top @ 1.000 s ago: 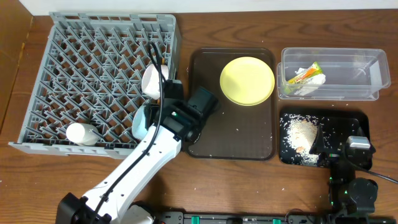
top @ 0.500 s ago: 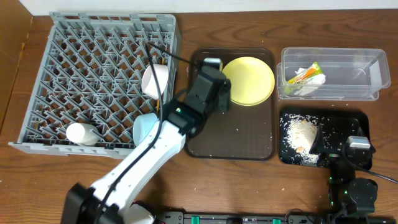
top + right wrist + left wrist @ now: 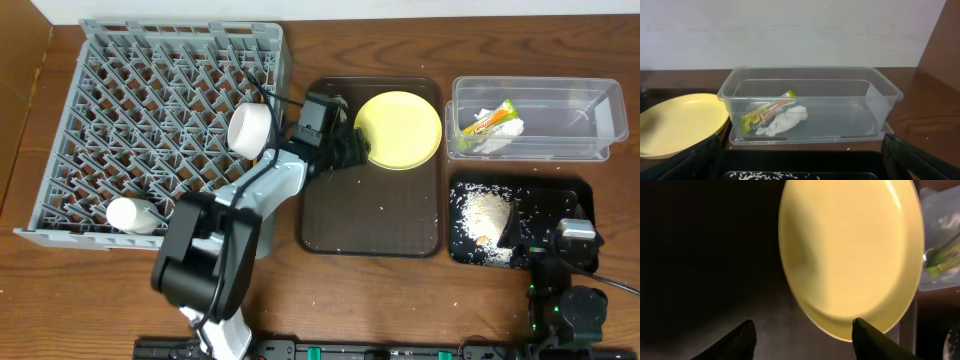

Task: Sort waste into correct bins and load items into the dishwasher
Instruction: 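Reach the left gripper to the yellow plate and grasp its edge, then lift the yellow plate off the brown tray with the left gripper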

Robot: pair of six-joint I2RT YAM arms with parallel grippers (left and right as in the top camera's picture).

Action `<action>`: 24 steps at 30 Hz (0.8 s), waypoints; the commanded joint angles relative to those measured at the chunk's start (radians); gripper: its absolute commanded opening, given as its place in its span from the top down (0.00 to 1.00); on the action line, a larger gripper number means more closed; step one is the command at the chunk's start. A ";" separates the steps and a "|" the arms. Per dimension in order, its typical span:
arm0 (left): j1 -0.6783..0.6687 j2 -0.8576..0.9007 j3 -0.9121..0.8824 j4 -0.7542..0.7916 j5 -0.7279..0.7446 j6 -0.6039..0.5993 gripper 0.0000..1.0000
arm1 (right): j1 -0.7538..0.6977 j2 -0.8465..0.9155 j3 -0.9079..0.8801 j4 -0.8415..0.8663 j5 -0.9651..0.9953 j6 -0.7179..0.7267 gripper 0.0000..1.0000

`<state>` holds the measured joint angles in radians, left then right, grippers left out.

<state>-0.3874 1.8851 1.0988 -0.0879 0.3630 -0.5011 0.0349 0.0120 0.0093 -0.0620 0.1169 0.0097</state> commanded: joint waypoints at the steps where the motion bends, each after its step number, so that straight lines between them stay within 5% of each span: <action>1: -0.007 0.042 0.018 0.020 0.038 -0.010 0.38 | -0.010 -0.005 -0.004 0.002 0.003 -0.007 0.01; 9: -0.018 0.153 0.018 0.094 0.078 -0.055 0.56 | -0.010 -0.005 -0.004 0.001 0.003 -0.007 0.01; 15: -0.018 0.168 0.018 0.068 0.071 -0.053 0.91 | -0.010 -0.005 -0.004 0.002 0.003 -0.007 0.01; 21: 0.007 0.151 0.018 -0.089 0.068 0.076 0.92 | -0.010 -0.005 -0.004 0.002 0.003 -0.007 0.01; 24: 0.031 0.147 0.018 -0.137 0.068 0.081 0.83 | -0.010 -0.005 -0.004 0.001 0.003 -0.007 0.01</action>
<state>-0.3862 1.9995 1.1481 -0.1703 0.4824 -0.4698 0.0349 0.0120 0.0093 -0.0616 0.1169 0.0097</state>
